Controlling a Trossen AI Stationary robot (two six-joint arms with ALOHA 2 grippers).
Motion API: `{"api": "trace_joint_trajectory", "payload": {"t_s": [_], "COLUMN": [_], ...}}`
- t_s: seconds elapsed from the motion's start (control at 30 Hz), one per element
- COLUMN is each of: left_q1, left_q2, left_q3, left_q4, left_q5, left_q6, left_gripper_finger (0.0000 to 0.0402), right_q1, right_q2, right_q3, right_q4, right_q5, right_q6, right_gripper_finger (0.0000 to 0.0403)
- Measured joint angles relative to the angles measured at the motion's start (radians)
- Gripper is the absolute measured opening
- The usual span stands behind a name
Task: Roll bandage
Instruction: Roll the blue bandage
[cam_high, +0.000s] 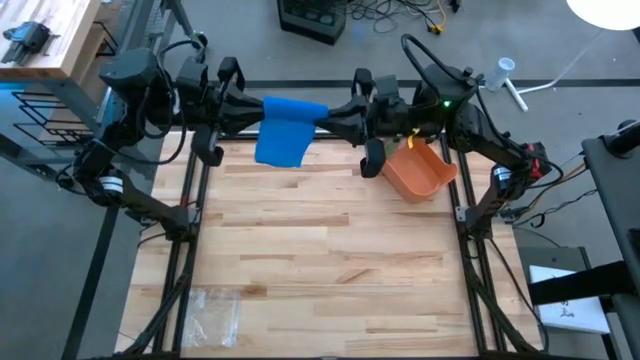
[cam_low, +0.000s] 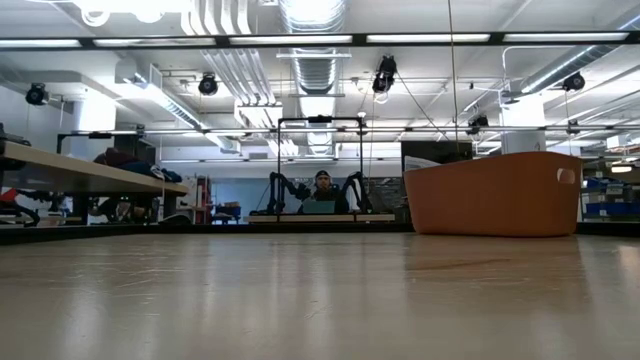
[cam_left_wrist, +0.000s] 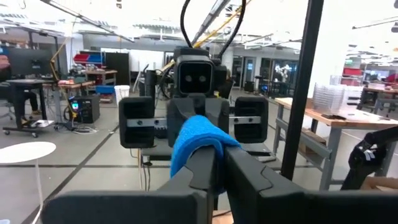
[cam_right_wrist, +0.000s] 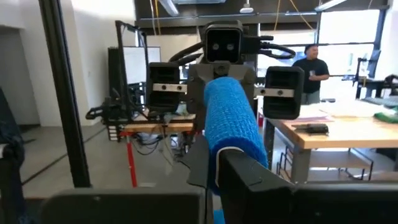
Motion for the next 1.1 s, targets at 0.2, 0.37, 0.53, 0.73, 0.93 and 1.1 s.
{"api": "trace_joint_trajectory", "payload": {"t_s": [0.2, 0.37, 0.53, 0.73, 0.93, 1.1], "left_q1": [0.000, 0.000, 0.000, 0.000, 0.001, 0.002], "left_q2": [-0.051, -0.121, -0.149, -0.124, -0.053, -0.026], "left_q3": [-0.001, 0.002, 0.002, 0.002, 0.000, 0.000], "left_q4": [-0.105, -0.207, -0.212, -0.177, -0.154, -0.141], "left_q5": [-0.002, 0.000, -0.004, -0.006, -0.009, -0.093], "left_q6": [0.041, 0.088, 0.122, 0.158, 0.207, 0.248], "left_gripper_finger": [0.0070, 0.0116, 0.0153, 0.0190, 0.0223, 0.0248], "right_q1": [0.001, 0.000, 0.000, 0.000, 0.000, 0.000], "right_q2": [0.001, -0.008, -0.008, -0.006, -0.003, -0.001], "right_q3": [0.000, 0.005, 0.006, 0.005, 0.004, 0.004], "right_q4": [0.025, 0.136, 0.155, 0.158, 0.157, 0.155], "right_q5": [0.000, 0.004, 0.003, 0.003, 0.001, -0.003], "right_q6": [0.072, 0.128, 0.160, 0.185, 0.195, 0.205], "right_gripper_finger": [0.0007, 0.0005, 0.0005, 0.0004, 0.0003, 0.0003]}}
